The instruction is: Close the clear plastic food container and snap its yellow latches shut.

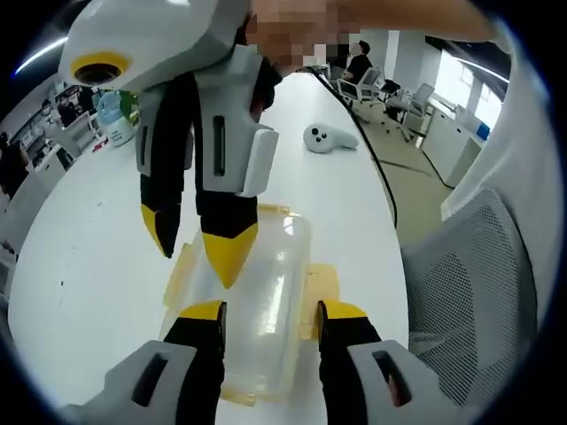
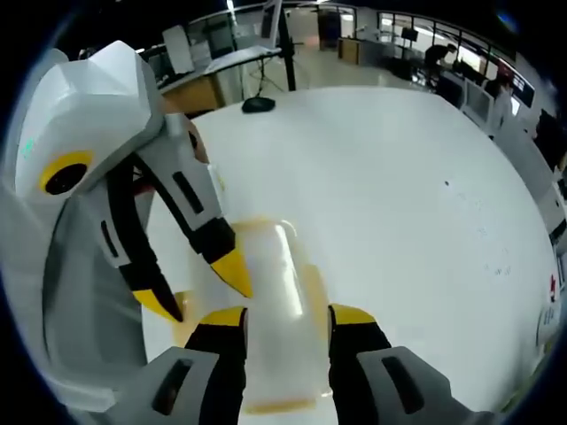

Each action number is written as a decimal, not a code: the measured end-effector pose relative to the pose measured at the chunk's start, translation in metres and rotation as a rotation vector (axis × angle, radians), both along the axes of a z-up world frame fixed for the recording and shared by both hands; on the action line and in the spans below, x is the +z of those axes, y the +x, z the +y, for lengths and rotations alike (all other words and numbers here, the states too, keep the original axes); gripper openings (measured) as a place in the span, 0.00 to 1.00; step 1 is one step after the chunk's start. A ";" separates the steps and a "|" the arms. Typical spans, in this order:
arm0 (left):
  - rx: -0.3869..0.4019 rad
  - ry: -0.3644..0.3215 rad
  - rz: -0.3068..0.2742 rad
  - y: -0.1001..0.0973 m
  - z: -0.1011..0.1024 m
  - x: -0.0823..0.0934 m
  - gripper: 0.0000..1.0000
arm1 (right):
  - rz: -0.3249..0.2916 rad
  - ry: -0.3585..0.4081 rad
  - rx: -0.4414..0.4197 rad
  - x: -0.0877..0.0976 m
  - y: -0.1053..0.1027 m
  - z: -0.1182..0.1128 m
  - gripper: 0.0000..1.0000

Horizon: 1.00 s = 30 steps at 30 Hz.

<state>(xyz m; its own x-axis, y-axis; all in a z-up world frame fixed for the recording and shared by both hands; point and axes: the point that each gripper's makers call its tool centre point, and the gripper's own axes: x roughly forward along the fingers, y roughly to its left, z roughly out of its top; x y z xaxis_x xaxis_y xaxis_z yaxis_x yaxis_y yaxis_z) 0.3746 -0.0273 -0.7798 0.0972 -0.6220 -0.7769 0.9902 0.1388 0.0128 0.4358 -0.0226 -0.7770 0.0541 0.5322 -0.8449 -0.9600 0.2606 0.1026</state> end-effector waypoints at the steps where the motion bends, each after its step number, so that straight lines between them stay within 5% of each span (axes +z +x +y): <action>1: 0.001 0.001 -0.001 0.000 0.000 0.000 0.42 | 0.001 -0.001 0.001 0.000 0.000 0.000 0.35; 7: -0.041 0.039 -0.068 -0.001 0.001 -0.003 0.42 | 0.023 0.004 0.004 -0.002 0.002 0.003 0.35; 30: -0.049 0.049 -0.141 -0.007 0.002 -0.009 0.46 | 0.066 -0.059 0.067 -0.016 0.004 0.005 0.35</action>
<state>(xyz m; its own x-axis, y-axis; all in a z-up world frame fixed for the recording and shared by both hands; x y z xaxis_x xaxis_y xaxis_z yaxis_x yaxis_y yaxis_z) 0.3675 -0.0251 -0.7891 0.1779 -0.5900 -0.7875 0.9837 0.0860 0.1578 0.4398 -0.0181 -0.7929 -0.0372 0.4816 -0.8756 -0.9671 0.2034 0.1530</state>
